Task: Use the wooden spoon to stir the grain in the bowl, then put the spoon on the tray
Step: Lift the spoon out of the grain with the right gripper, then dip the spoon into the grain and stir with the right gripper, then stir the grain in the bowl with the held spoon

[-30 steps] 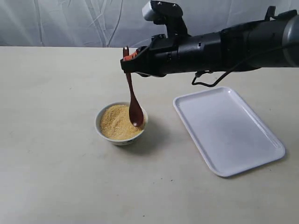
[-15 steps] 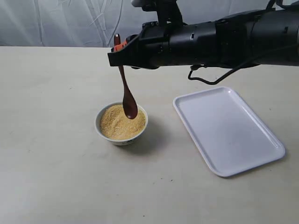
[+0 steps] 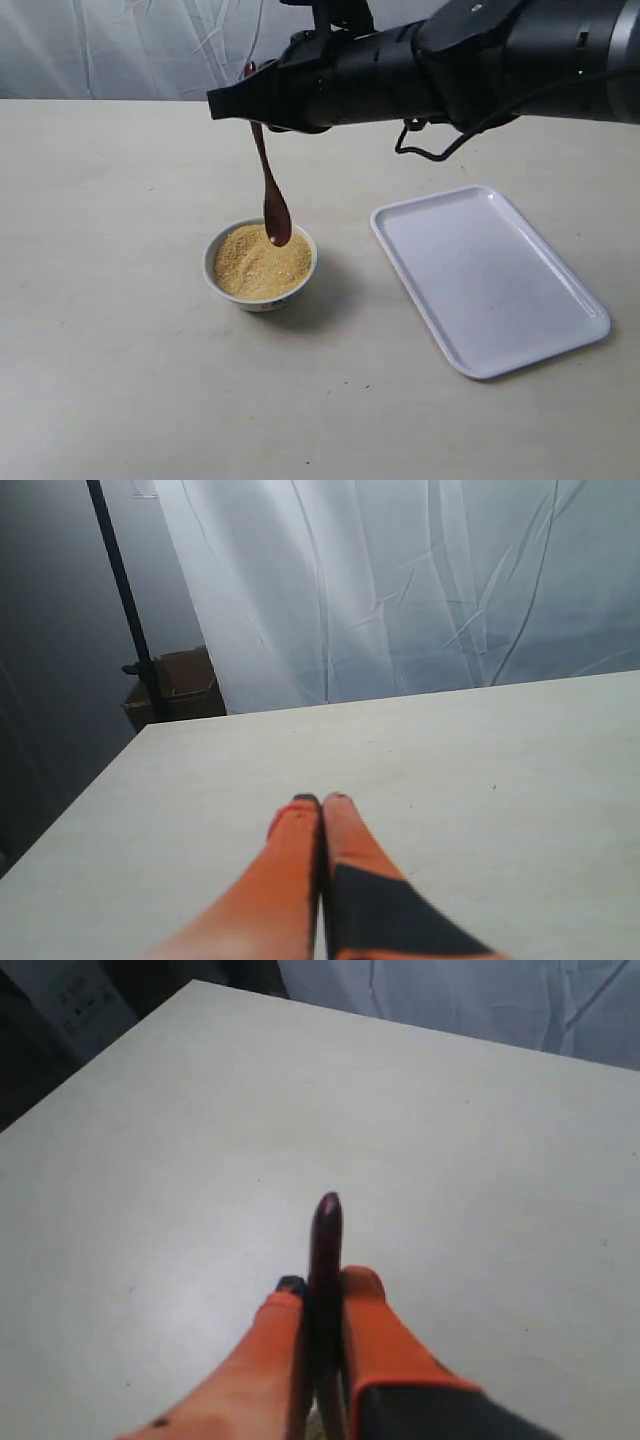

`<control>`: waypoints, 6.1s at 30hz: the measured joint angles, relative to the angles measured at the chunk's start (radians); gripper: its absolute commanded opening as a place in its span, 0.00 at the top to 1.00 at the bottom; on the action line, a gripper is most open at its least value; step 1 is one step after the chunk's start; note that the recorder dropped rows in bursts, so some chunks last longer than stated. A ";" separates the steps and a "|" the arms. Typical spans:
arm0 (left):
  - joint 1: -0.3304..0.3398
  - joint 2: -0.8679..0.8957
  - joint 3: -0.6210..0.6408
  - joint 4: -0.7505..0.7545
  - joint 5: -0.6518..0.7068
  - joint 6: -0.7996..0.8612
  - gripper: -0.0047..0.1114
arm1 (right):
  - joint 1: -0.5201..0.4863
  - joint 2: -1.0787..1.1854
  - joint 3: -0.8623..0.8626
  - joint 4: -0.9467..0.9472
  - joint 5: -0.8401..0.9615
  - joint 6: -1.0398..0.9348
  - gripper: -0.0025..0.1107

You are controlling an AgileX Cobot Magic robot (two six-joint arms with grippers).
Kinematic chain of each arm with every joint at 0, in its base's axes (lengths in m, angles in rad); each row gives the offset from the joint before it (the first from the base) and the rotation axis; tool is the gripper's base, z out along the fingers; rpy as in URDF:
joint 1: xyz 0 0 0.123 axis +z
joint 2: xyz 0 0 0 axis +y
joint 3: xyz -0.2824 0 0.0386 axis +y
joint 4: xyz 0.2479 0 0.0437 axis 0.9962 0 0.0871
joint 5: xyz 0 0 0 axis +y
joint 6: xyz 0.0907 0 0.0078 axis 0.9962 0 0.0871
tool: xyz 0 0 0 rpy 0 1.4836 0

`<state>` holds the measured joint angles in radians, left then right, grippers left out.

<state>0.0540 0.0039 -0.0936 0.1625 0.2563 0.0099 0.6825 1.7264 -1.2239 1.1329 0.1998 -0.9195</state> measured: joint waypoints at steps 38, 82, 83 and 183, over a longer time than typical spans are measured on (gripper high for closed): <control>0.000 0.000 0.000 0.000 0.000 0.000 0.96 | -0.056 0.000 0.271 -1.325 -0.672 1.463 0.98; 0.000 0.000 0.000 0.000 0.000 0.000 0.96 | -0.061 0.191 0.271 -1.487 -0.751 1.691 0.98; 0.000 0.000 0.000 0.000 0.000 0.000 0.96 | -0.061 0.189 0.271 -1.489 -0.751 1.694 0.98; 0.000 0.000 0.000 0.000 0.000 0.000 0.96 | 0.009 0.131 0.271 -1.541 -0.717 1.633 0.98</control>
<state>0.0540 0.0039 -0.0936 0.1625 0.2563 0.0099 0.6912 1.8570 -0.9524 -0.4084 -0.5168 0.7135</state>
